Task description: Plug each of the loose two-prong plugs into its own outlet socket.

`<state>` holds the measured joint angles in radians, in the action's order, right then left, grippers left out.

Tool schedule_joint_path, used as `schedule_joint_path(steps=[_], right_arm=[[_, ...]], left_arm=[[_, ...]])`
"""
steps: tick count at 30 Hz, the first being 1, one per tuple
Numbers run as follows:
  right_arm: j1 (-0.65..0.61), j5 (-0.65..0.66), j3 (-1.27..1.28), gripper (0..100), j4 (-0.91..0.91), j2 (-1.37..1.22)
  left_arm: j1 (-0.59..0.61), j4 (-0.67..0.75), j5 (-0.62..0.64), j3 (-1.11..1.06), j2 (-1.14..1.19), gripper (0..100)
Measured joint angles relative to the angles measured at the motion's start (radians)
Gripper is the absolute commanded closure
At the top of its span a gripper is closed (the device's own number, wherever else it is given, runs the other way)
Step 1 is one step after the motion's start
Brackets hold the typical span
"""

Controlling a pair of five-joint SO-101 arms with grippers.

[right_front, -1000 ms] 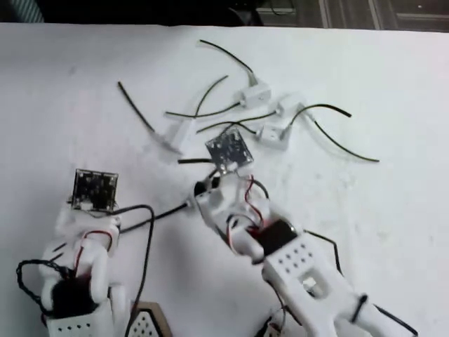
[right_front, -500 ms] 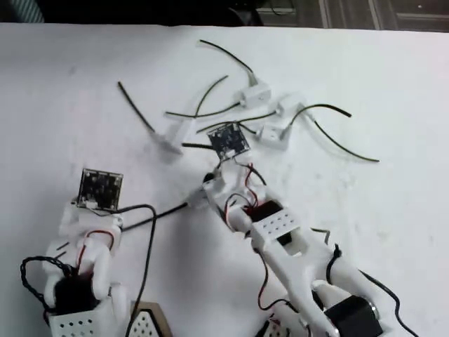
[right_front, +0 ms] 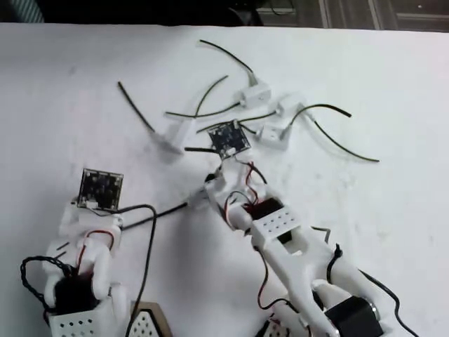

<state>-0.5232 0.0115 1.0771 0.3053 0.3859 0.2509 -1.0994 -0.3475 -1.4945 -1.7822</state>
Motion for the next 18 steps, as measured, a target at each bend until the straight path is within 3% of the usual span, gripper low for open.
schedule_joint_path(steps=[18], right_arm=[[0.000,-0.002,0.018,98.0,0.109,0.121]], left_arm=[[0.000,0.000,0.000,0.000,0.000,98]])
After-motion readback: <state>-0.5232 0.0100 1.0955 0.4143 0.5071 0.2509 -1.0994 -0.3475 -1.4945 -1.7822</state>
